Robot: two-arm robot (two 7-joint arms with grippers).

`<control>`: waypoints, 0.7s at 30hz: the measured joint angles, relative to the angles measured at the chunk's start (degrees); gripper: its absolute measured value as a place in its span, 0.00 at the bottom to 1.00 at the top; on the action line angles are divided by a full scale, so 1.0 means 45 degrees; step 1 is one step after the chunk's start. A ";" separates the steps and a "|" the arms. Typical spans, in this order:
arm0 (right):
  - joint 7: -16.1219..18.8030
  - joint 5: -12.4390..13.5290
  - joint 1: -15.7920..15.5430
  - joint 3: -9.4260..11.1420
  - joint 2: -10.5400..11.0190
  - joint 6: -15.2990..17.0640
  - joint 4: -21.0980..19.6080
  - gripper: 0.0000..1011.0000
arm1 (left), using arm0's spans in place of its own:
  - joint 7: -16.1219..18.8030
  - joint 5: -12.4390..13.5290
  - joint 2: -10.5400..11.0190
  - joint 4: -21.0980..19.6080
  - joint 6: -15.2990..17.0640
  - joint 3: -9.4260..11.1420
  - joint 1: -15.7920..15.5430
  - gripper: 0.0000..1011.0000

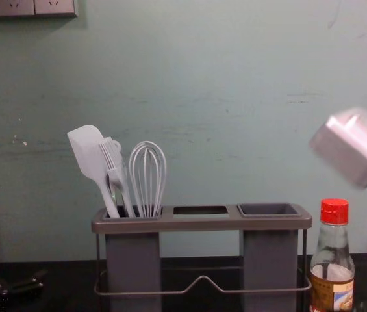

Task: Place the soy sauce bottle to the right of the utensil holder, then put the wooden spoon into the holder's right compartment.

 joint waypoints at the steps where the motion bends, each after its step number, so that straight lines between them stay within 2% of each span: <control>1: 0.0086 0.0068 -0.0079 0.0048 0.0152 -0.0309 -0.0115 0.83 | 0.0000 0.0001 0.0000 -0.0001 -0.0001 0.0000 0.0000 0.99; 2: 0.0235 0.0236 -0.0260 0.0158 0.0422 -0.1058 -0.0329 0.83 | 0.0000 0.0000 0.0000 0.0000 0.0000 0.0000 0.0000 0.99; 5: 0.0317 0.0442 -0.0580 0.0392 0.0752 -0.2195 -0.0574 0.83 | 0.0000 0.0000 0.0000 0.0000 0.0000 0.0000 0.0000 0.99; 6: 0.0310 0.0559 -0.0828 0.0563 0.0927 -0.3065 -0.0709 0.83 | 0.0001 0.0000 0.0000 0.0000 0.0000 0.0000 -0.0001 0.99; 9: 0.0286 0.0843 -0.1198 0.0839 0.1090 -0.4368 -0.0828 0.83 | 0.0000 0.0000 0.0000 0.0000 0.0000 0.0000 0.0000 0.99; 10: 0.0212 0.1053 -0.1466 0.1036 0.1149 -0.5357 -0.0858 0.83 | 0.0000 0.0000 0.0000 0.0000 -0.0001 0.0000 0.0000 0.99; 13: 0.0114 0.1328 -0.1778 0.1258 0.1196 -0.6694 -0.0863 0.83 | 0.0000 0.0000 0.0000 0.0000 0.0000 0.0000 0.0000 0.99; 14: 0.0033 0.1539 -0.1948 0.1403 0.1200 -0.7533 -0.0863 0.83 | 0.0000 0.0001 0.0000 0.0000 0.0000 0.0000 -0.0001 0.99; 16: -0.0061 0.1765 -0.2109 0.1550 0.1158 -0.8341 -0.0843 0.83 | 0.0000 0.0000 0.0000 0.0000 0.0000 0.0000 0.0000 0.99; 18: -0.0395 0.2070 -0.2395 0.1804 0.0938 -0.9941 -0.0709 0.83 | 0.0000 0.0000 0.0000 0.0000 -0.0001 0.0000 0.0000 0.99; 21: -0.0699 0.2280 -0.2550 0.1980 0.0714 -1.1204 -0.0553 0.83 | 0.0000 0.0000 0.0000 0.0000 0.0000 0.0000 0.0000 0.99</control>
